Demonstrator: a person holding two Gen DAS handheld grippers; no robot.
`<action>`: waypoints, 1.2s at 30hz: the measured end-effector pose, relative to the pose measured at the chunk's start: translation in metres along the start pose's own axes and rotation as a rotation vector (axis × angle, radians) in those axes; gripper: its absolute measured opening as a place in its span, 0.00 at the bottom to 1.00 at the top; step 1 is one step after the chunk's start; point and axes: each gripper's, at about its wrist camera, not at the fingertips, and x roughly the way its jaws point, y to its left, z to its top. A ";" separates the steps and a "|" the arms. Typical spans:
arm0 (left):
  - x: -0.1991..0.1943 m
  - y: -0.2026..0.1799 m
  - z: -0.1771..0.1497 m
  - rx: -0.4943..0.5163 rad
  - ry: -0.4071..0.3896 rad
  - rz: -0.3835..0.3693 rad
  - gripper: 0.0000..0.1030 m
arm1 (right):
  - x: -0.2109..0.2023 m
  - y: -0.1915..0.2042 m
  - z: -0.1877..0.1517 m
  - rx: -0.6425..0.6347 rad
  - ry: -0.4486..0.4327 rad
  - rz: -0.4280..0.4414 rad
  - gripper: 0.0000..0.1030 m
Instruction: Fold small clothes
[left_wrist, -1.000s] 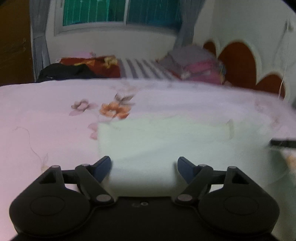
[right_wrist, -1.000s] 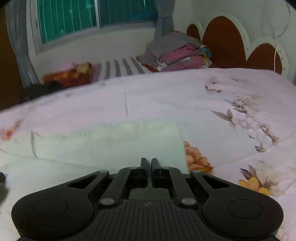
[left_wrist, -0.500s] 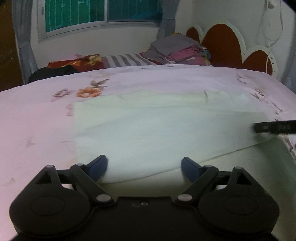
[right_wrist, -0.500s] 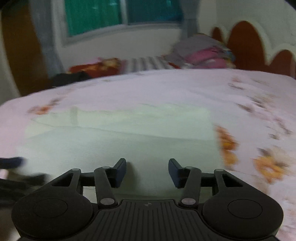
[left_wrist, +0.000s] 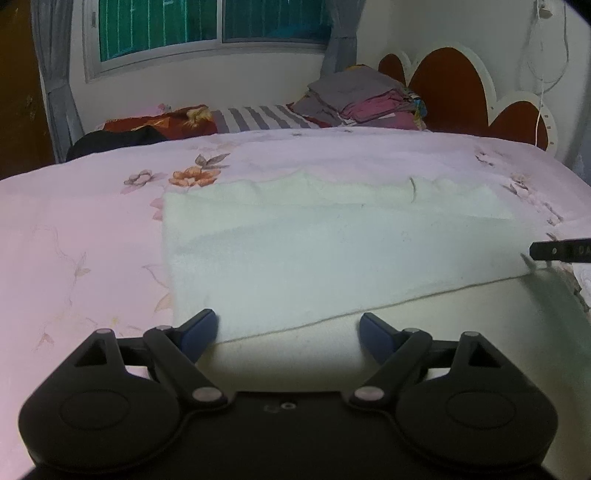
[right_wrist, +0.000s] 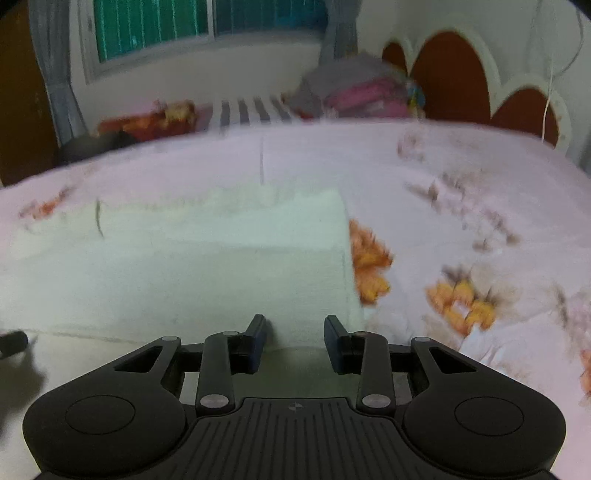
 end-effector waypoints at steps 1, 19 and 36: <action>0.000 0.000 -0.001 -0.001 0.000 0.002 0.81 | -0.002 -0.001 -0.001 0.006 -0.010 0.012 0.34; -0.047 -0.014 -0.019 0.004 0.006 0.110 0.93 | -0.040 -0.034 -0.018 0.079 0.074 0.120 0.35; -0.166 -0.056 -0.108 -0.017 0.011 0.163 0.86 | -0.172 -0.121 -0.111 0.137 0.030 0.210 0.55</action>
